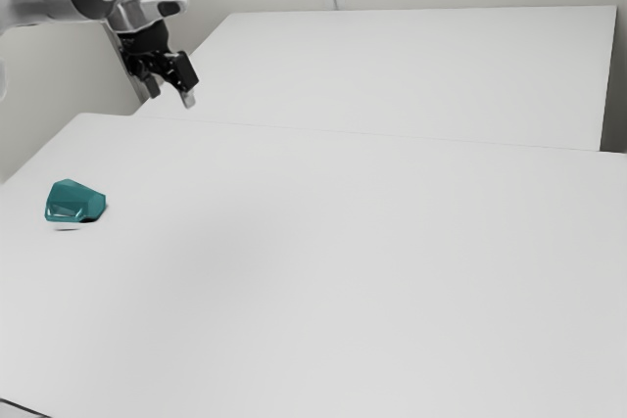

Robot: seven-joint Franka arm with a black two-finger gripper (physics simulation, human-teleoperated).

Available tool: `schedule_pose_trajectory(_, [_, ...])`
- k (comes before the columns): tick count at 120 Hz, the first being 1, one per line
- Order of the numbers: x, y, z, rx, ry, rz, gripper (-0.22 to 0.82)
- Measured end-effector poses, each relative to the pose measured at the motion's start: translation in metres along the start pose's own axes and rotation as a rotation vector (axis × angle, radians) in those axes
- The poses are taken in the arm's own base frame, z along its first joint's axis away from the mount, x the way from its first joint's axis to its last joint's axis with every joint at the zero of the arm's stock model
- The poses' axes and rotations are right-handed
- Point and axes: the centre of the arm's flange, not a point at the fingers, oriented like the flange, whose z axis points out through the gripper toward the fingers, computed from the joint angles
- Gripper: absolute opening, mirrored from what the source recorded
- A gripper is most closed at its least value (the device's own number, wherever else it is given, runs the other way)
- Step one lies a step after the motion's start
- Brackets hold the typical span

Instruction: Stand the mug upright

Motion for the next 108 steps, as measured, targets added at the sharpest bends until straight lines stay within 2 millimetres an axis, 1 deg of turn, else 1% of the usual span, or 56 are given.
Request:
schedule_pose_trajectory(7, [-0.002, -0.003, 0.0, 0.002, 0.005, -0.011, 0.6])
schedule_pose_trajectory(14, [-0.007, -0.011, -0.001, 0.005, 0.012, -0.031, 0.6])
schedule_pose_trajectory(26, [-0.016, -0.032, -0.005, 0.009, 0.03, -0.079, 0.6])
schedule_pose_trajectory(32, [-0.025, -0.043, -0.009, 0.009, 0.043, -0.108, 0.6])
schedule_pose_trajectory(36, [-0.04, -0.049, -0.009, 0.005, 0.048, -0.128, 0.6])
schedule_pose_trajectory(45, [-0.088, -0.06, 0.001, -0.004, 0.06, -0.181, 0.6])
schedule_pose_trajectory(55, [-0.134, -0.082, 0.005, 0.014, 0.096, -0.264, 0.6])
schedule_pose_trajectory(62, [-0.157, -0.095, 0.009, 0.019, 0.126, -0.313, 0.6])
schedule_pose_trajectory(69, [-0.173, -0.107, 0.013, 0.023, 0.152, -0.35, 0.6])
schedule_pose_trajectory(78, [-0.184, -0.115, 0.013, 0.03, 0.18, -0.372, 0.6])
schedule_pose_trajectory(92, [-0.186, -0.124, 0.018, 0.035, 0.199, -0.38, 0.6])
schedule_pose_trajectory(100, [-0.193, -0.141, 0.026, 0.032, 0.201, -0.41, 0.6])
schedule_pose_trajectory(108, [-0.209, -0.166, 0.036, 0.01, 0.212, -0.463, 0.6])
